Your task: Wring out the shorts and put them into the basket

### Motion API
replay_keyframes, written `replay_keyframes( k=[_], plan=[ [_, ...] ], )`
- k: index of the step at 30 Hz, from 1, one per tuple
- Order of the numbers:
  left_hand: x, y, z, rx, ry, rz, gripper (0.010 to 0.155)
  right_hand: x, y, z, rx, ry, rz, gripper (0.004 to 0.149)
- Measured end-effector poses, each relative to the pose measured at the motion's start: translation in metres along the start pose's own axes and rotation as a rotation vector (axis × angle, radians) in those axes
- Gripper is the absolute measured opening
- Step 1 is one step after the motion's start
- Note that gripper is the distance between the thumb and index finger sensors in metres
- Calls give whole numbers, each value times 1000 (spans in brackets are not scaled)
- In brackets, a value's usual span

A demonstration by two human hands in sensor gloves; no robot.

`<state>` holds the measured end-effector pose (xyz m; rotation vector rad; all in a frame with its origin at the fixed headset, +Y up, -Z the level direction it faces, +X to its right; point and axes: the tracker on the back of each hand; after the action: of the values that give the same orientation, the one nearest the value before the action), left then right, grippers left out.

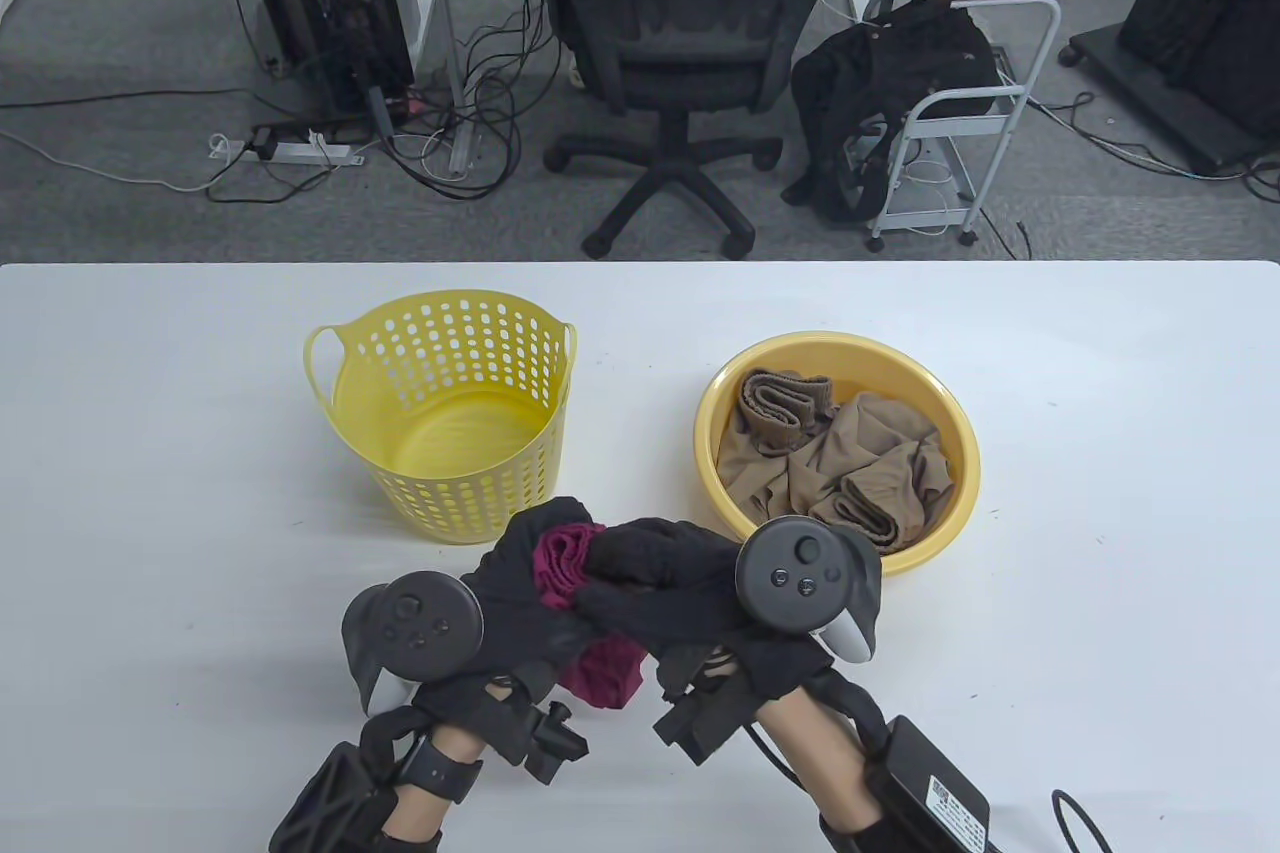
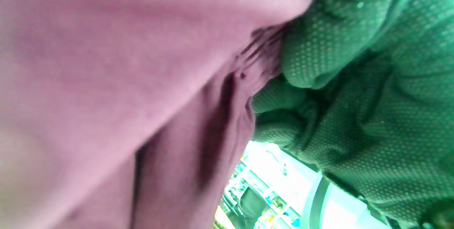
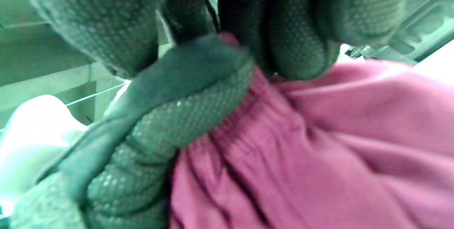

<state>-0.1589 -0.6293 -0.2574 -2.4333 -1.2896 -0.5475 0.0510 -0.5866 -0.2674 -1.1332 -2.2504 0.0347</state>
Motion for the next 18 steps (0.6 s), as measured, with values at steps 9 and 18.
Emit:
replay_keyframes(
  k=[9, 18],
  plan=[
    [-4, -7, -2, 10, -26, -72, 74, -10, 16, -5, -41, -26, 57, 54],
    [-1, -22, -2, 36, -10, -172, 65, -38, 36, -9, -7, -108, 66, 64]
  ],
)
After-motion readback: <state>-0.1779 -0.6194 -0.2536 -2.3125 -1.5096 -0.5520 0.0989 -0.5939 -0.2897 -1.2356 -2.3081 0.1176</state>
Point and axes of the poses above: the tracker on the back of each hand, its own x axis roughly to the thumb side, its own z axis roughly from the wrist to the fingertips, y = z × x, and after that the axes turned 10 degrees about x, right-handed
